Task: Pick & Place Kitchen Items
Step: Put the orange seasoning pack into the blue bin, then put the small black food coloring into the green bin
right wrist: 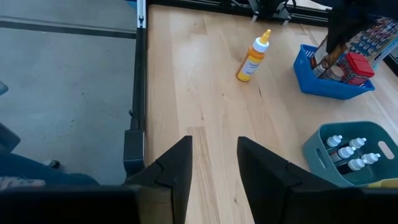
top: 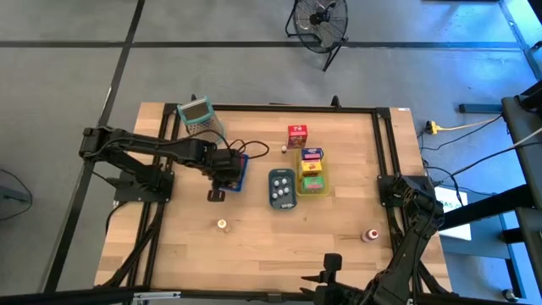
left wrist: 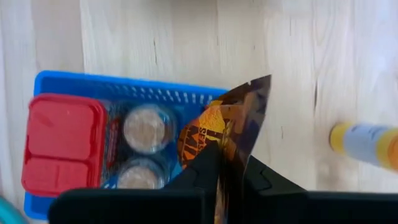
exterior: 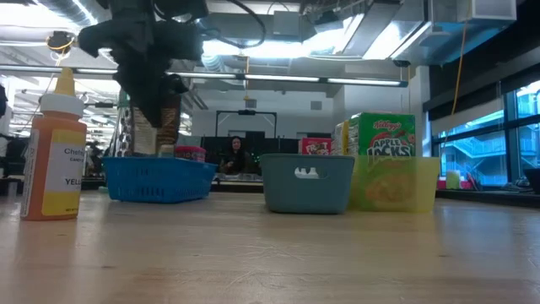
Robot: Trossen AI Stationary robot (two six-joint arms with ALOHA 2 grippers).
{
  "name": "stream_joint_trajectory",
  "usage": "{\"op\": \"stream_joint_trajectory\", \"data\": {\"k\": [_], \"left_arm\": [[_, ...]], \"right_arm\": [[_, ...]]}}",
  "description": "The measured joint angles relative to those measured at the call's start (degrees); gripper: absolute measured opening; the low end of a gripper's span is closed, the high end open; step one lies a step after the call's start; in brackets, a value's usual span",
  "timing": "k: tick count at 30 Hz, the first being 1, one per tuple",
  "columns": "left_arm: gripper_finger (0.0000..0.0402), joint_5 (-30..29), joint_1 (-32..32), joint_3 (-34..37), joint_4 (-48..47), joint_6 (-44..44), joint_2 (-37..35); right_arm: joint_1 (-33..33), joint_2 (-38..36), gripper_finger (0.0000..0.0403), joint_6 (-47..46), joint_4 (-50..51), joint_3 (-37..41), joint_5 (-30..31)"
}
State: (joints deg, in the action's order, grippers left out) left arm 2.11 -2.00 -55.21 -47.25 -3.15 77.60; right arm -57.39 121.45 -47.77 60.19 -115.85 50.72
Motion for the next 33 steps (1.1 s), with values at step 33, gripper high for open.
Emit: {"op": "stream_joint_trajectory", "data": {"k": [33], "left_arm": [[0.0102,-4.0,3.6,-8.7,-11.9,13.0,-0.3]], "right_arm": [[1.6,0.0,0.0131,3.7,7.7,0.0,-6.0]]}}
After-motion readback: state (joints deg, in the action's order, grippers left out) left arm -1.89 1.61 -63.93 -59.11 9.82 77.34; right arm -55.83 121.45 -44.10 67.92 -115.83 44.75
